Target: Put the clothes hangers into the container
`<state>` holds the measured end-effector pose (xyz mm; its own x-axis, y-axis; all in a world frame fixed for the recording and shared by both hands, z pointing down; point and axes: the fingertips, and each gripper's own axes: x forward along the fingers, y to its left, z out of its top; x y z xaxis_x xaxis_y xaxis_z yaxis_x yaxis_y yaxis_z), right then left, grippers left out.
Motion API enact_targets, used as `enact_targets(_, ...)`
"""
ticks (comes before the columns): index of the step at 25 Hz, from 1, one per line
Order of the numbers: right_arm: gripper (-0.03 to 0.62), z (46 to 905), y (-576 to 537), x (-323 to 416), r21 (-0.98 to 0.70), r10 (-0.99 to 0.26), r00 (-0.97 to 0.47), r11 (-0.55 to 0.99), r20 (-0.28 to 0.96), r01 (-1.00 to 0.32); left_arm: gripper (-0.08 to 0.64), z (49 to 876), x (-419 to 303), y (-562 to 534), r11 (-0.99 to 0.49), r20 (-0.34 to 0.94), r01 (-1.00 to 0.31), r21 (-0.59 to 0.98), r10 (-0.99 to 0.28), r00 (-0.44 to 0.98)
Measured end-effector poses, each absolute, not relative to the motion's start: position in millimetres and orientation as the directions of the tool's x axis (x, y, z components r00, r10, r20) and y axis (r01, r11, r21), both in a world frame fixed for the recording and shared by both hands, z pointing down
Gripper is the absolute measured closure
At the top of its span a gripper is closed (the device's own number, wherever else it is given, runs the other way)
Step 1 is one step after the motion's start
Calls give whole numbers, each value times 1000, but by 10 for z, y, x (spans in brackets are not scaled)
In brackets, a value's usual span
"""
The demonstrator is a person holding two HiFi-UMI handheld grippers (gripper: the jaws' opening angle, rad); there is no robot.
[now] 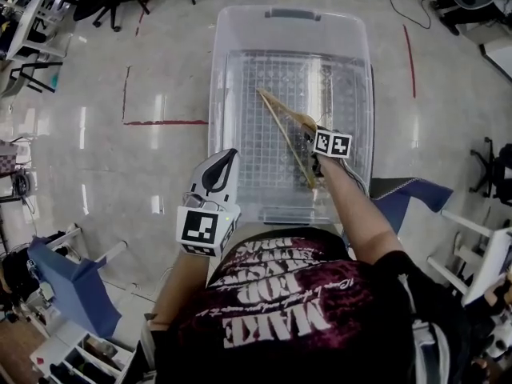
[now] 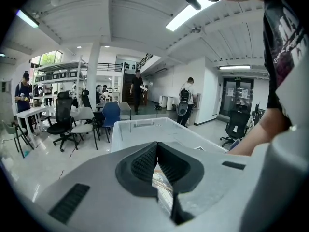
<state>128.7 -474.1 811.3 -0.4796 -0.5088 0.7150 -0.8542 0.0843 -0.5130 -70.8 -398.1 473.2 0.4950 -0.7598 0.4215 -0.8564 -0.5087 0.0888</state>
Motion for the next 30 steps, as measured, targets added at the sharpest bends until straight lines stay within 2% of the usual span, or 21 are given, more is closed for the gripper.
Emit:
enact_targets(2,361,8136,-4732,1355,-494,-518,-441,41,733,-869,554,4710,-748,-3937,-504,417,-858,97,-762,495)
enact_targets(5,254,8139,-4731,1443,-453,-510,-399,20,762,-891,554,4659,-747,-3958,-506,404,-856,103,-765,501)
enact_targets(8,207,8103,-4670,1486,-416,-493,-372,23,786,-909,554,4610,-733,-3936,-518,390,-849,102,-765,513)
enact_targets(15,227,7652,-4539,1636,-457,-571,-381,12,727,-890,554,4486,-677,-3781,-537,355,-837,104,-767,535)
enact_targets(20,298,6868,-4421,1440,-477,-662,-471,190,583,-858,554,4369,-766,-3719,-541,319,-835,98,-778,541)
enact_targets(25,395,6080,-4244,1304,-383,-736,-490,331,467,-862,554,4206,-910,-3656,-522,267,-846,114,-804,532)
enact_targets(30,435,5554,-4023,1180,-323,-752,-525,420,400,-848,554,4056,-1001,-3552,-516,208,-847,125,-821,531)
